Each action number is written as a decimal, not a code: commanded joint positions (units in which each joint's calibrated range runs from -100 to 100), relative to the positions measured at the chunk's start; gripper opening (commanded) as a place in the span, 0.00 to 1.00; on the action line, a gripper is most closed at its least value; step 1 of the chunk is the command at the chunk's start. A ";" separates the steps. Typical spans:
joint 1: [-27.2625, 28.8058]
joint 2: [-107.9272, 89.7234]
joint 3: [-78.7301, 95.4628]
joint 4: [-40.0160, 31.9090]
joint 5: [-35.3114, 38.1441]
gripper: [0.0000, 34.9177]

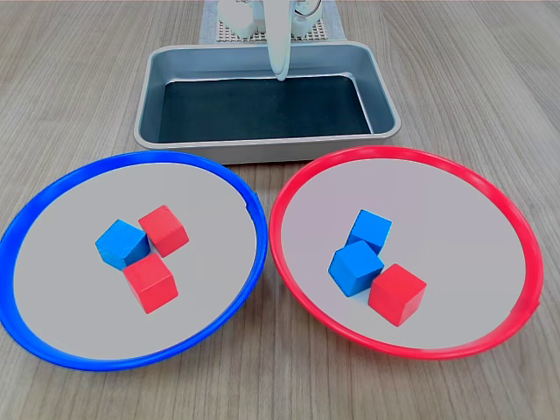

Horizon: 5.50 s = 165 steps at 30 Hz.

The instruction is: Relocate any misplaced blocks to their matching dishes.

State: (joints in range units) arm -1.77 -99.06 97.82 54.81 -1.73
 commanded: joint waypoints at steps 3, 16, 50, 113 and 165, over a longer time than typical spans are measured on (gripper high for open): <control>0.22 0.09 -0.19 0.20 -0.10 0.01; 0.22 0.09 -0.19 0.20 -0.10 0.01; 0.22 0.09 -0.19 0.20 -0.10 0.01; 0.12 19.70 -15.12 -2.36 6.20 0.01; 11.42 112.15 -104.33 3.75 29.50 0.26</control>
State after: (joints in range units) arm 8.58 11.34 -1.00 58.97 27.52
